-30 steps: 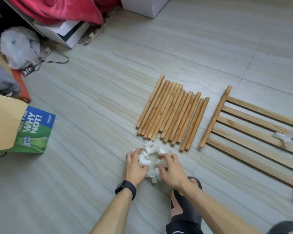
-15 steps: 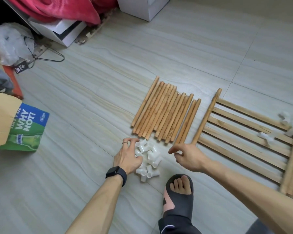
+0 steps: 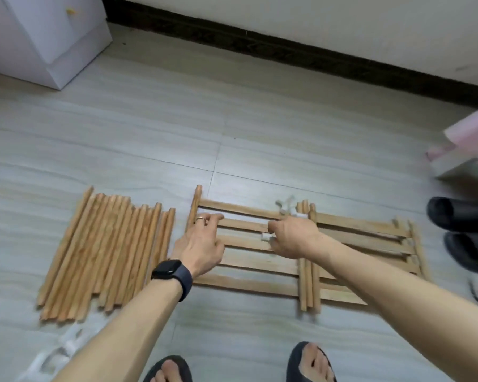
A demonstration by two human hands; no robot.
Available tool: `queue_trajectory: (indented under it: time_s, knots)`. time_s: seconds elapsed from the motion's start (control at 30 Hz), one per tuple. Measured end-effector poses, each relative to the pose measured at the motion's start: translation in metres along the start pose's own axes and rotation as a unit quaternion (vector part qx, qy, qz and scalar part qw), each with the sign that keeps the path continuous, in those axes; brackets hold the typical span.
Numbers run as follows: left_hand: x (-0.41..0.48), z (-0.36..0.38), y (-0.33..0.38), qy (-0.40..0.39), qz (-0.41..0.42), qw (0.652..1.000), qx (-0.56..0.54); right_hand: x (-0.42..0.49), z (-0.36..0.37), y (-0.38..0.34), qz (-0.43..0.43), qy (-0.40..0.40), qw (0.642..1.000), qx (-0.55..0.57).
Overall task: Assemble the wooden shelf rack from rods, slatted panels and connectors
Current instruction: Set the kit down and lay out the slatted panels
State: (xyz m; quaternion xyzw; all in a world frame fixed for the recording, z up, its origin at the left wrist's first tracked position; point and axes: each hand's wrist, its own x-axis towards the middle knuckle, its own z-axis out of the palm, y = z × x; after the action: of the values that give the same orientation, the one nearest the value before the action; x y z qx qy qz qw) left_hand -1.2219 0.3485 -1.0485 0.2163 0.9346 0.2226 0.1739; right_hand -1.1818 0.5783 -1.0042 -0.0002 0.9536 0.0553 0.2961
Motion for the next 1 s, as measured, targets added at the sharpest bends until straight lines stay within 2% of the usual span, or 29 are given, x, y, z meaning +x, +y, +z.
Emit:
queue_trajectory:
  time_s: [0.07, 0.13, 0.27, 0.33, 0.47, 0.6, 0.77, 1.0]
  knots:
    - [0.016, 0.021, 0.02, -0.037, 0.011, 0.999, 0.016, 0.004, 0.026, 0.03, 0.073, 0.018, 0.996, 0.041]
    - [0.03, 0.045, 0.034, -0.069, 0.019, 0.997, 0.032, 0.011, 0.052, 0.049, 0.125, 0.072, 0.988, 0.063]
    - [0.053, 0.085, 0.055, -0.128, 0.032, 0.99, 0.059, 0.031, 0.077, 0.069, 0.135, 0.155, 0.976, 0.065]
    - [0.06, 0.098, 0.064, -0.143, 0.046, 0.987, 0.051, 0.048, 0.076, 0.076, 0.104, 0.143, 0.982, 0.062]
    - [0.075, 0.112, 0.077, -0.157, 0.084, 0.983, 0.048, 0.089, 0.066, 0.088, 0.061, 0.05, 0.997, 0.009]
    - [0.082, 0.118, 0.07, -0.137, 0.095, 0.985, 0.04, 0.11, 0.06, 0.094, 0.069, -0.013, 0.997, 0.014]
    - [0.081, 0.126, 0.055, -0.112, 0.1, 0.989, -0.006, 0.099, 0.077, 0.093, 0.044, 0.078, 0.996, 0.001]
    - [0.068, 0.115, 0.046, -0.05, -0.009, 0.986, -0.158, 0.083, 0.09, 0.084, 0.021, 0.138, 0.99, -0.035]
